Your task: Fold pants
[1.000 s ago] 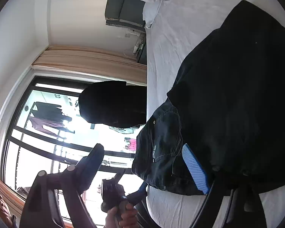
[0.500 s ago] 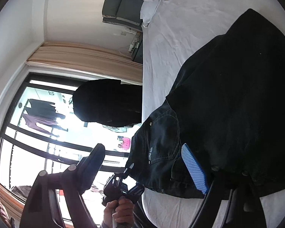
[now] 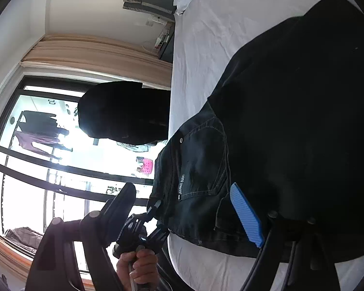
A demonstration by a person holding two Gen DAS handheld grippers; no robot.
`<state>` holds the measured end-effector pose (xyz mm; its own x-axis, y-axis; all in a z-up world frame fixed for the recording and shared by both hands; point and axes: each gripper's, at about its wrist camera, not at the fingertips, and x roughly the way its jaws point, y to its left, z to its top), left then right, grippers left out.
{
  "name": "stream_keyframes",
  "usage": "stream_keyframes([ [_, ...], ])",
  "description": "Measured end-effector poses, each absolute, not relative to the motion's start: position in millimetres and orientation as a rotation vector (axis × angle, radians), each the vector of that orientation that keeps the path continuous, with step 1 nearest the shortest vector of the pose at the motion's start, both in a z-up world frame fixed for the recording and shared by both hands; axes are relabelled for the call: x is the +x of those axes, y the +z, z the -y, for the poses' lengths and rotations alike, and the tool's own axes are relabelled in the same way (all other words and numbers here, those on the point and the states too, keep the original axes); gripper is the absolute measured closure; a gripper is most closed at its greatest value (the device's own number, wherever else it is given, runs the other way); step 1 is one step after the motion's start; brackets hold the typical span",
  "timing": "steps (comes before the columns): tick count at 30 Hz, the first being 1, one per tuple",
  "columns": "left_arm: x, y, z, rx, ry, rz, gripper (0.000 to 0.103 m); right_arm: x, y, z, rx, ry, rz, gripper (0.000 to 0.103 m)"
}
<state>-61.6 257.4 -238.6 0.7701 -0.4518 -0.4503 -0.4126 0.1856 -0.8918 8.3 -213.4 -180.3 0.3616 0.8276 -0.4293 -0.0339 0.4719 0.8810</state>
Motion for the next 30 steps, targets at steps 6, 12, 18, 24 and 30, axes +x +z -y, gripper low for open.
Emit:
stream_keyframes([
  [6, -54, -227, -255, -1.391, -0.035, -0.756, 0.088, 23, -181, 207, 0.913, 0.669, -1.095, 0.020],
  [12, -44, -203, -250, -1.317, -0.074, -0.726, 0.090, 42, -193, 211, 0.914, 0.578, -1.125, 0.020],
  [18, -24, -167, -232, -1.171, -0.109, -0.710, 0.090, 42, -212, 205, 0.785, 0.523, -1.174, 0.024],
  [24, 16, -111, -186, -0.999, -0.207, -0.683, 0.090, 41, -166, 246, 0.871, 0.553, -1.085, 0.023],
  [30, 72, -69, -68, -0.755, -0.385, -0.744, 0.090, 44, -167, 305, 0.915, 0.534, -1.106, 0.023],
])
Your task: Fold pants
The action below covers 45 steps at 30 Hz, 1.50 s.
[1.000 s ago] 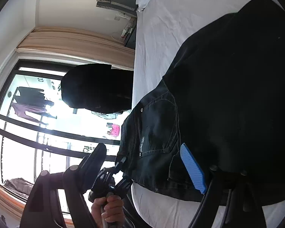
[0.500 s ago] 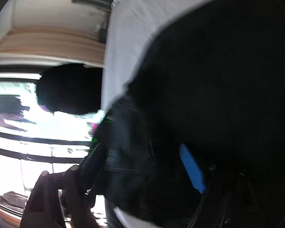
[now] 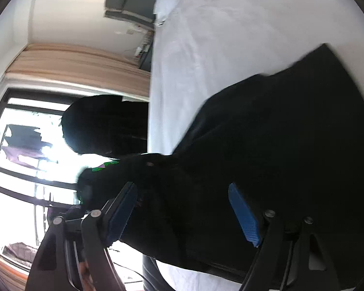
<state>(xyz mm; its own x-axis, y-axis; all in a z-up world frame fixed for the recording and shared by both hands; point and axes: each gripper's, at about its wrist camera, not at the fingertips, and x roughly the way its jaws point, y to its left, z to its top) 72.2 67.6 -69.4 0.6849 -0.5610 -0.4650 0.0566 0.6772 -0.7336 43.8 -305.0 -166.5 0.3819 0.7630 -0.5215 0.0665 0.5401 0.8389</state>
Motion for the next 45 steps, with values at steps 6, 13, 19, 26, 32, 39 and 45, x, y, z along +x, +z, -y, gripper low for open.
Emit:
stream_keyframes([
  [6, 76, -122, 77, -0.425, -0.535, -0.938, 0.090, 29, -166, 386, 1.074, 0.516, -0.974, 0.010],
  [13, 49, -143, 126, -0.175, -0.564, -0.945, 0.090, 10, -184, 385, 0.945, 0.546, -1.133, 0.010],
  [19, 36, -135, 150, -0.014, -0.556, -0.891, 0.090, 3, -188, 385, 0.943, 0.551, -1.145, 0.010],
  [26, 20, -131, 175, 0.104, -0.547, -0.845, 0.090, 26, -172, 363, 0.670, 0.518, -1.199, 0.056],
  [32, 5, -127, 192, 0.142, -0.566, -0.821, 0.090, 23, -166, 362, 0.531, 0.503, -1.199, 0.083],
  [39, 4, -118, 214, 0.157, -0.612, -0.794, 0.090, 35, -153, 385, 0.523, 0.492, -1.160, 0.085],
  [45, 1, -125, 234, 0.170, -0.623, -0.807, 0.090, 41, -165, 398, 0.562, 0.502, -1.156, 0.085],
])
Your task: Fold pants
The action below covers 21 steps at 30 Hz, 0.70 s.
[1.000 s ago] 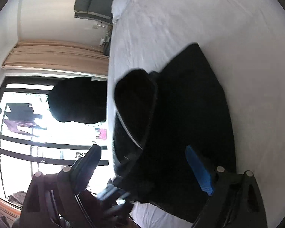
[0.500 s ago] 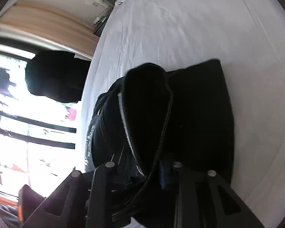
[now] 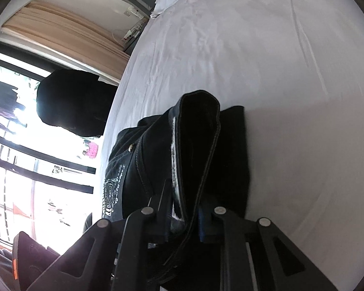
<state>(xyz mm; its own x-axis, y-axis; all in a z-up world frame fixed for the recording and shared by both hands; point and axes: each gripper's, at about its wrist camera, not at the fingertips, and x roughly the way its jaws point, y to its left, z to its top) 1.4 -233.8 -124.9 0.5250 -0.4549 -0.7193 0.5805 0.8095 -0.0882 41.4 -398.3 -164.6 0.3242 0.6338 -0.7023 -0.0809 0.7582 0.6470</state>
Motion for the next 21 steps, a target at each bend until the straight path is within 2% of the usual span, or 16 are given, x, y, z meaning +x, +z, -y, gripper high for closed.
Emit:
stream_keyframes([
  [9, 1, -156, 245, 0.191, -0.641, -0.854, 0.089, 29, -198, 409, 0.703, 0.476, -1.116, 0.083],
  [12, 3, -155, 240, 0.154, -0.665, -0.888, 0.084, 26, -210, 417, 0.773, 0.476, -1.123, 0.074],
  [15, -7, -138, 226, 0.086, -0.709, -0.902, 0.075, 20, -204, 426, 0.803, 0.467, -1.109, 0.061],
  [16, -12, -133, 221, 0.070, -0.716, -0.899, 0.074, 18, -200, 430, 0.806, 0.455, -1.103, 0.053],
  [17, -18, -125, 213, 0.043, -0.737, -0.895, 0.068, 14, -198, 435, 0.809, 0.432, -1.100, 0.042],
  [18, -24, -117, 205, 0.020, -0.754, -0.890, 0.046, 11, -194, 440, 0.805, 0.398, -1.097, 0.039],
  [19, -27, -111, 197, 0.001, -0.754, -0.875, 0.035, 8, -188, 446, 0.794, 0.362, -1.091, 0.038],
  [20, -32, -103, 184, -0.027, -0.742, -0.840, 0.029, 5, -183, 450, 0.788, 0.339, -1.085, 0.037],
  [21, -32, -98, 172, -0.048, -0.737, -0.815, 0.029, 2, -177, 451, 0.794, 0.346, -1.068, 0.037],
])
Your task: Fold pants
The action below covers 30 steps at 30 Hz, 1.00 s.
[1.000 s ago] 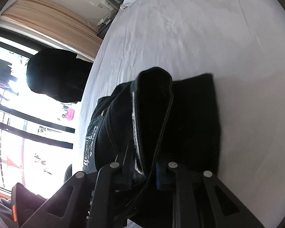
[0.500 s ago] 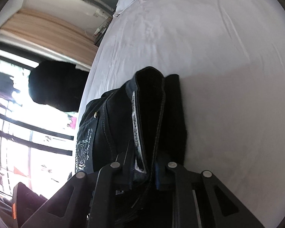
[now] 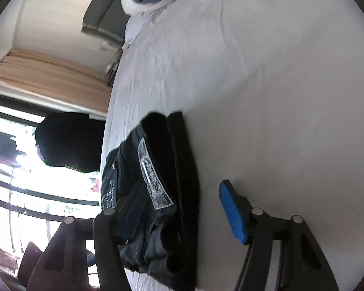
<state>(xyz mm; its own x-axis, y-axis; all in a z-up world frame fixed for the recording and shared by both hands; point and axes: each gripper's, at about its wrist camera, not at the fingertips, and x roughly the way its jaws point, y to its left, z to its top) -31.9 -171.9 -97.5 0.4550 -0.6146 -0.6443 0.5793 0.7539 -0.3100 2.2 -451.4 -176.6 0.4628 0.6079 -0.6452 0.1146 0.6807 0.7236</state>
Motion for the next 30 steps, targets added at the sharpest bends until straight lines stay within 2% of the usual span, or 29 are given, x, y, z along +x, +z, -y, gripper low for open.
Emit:
stream_keyframes([
  [4, -6, -98, 135, -0.087, -0.641, -0.798, 0.029, -12, -144, 423, 0.790, 0.561, -0.970, 0.037],
  [8, 30, -127, 108, -0.182, -0.568, -0.879, 0.029, -17, -160, 388, 0.732, 0.630, -1.037, 0.037],
  [9, 39, -142, 104, -0.192, -0.549, -0.932, 0.034, -17, -178, 385, 0.717, 0.588, -1.094, 0.040],
  [11, 46, -163, 95, -0.238, -0.544, -0.988, 0.039, -20, -198, 391, 0.722, 0.544, -1.099, 0.068],
  [12, 46, -164, 92, -0.244, -0.551, -0.985, 0.040, -22, -201, 396, 0.746, 0.540, -1.089, 0.070],
  [15, 49, -148, 86, -0.273, -0.578, -0.939, 0.040, -25, -192, 404, 0.751, 0.515, -1.079, 0.067],
  [19, 86, -129, 75, -0.292, -0.569, -0.868, 0.040, -20, -164, 405, 0.772, 0.576, -0.978, 0.058],
  [23, 141, -155, 61, -0.387, -0.566, -0.953, 0.040, 9, -153, 384, 0.767, 0.646, -0.931, 0.054],
  [25, 156, -177, 53, -0.463, -0.579, -0.984, 0.041, 27, -176, 375, 0.761, 0.604, -1.009, 0.049],
  [27, 163, -185, 50, -0.476, -0.608, -0.976, 0.041, 30, -201, 378, 0.762, 0.544, -1.106, 0.059],
  [30, 159, -178, 41, -0.504, -0.642, -0.948, 0.041, 21, -205, 390, 0.852, 0.565, -1.063, 0.061],
])
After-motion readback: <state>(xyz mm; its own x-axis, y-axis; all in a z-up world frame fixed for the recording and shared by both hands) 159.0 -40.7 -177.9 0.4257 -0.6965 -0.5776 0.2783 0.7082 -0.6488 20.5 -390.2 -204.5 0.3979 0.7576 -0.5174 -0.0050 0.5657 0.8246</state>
